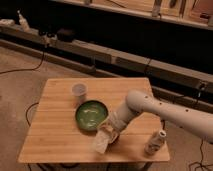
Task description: Place the white sponge in the ceramic cup
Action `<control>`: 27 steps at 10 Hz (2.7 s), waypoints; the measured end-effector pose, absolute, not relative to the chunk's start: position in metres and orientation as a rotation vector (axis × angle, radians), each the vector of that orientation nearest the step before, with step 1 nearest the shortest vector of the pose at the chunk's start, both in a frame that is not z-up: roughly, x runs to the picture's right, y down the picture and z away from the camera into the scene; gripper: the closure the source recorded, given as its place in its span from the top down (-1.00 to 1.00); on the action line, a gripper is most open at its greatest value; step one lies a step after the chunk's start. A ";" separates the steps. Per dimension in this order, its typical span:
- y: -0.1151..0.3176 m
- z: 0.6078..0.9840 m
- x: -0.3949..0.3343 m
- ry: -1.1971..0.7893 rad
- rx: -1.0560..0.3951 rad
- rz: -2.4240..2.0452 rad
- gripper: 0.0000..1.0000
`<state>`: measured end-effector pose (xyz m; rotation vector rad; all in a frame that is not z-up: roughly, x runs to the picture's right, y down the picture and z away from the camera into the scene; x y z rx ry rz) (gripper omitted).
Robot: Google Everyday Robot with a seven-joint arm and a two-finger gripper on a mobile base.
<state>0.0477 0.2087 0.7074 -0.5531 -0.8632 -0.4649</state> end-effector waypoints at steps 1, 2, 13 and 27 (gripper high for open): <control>0.200 0.705 0.071 -0.831 -0.540 -0.434 -1.00; 0.188 0.701 0.096 -0.804 -0.507 -0.403 -1.00; 0.122 0.743 0.161 -0.665 -0.434 -0.315 -1.00; 0.018 0.809 0.086 -0.560 -0.223 -0.523 -1.00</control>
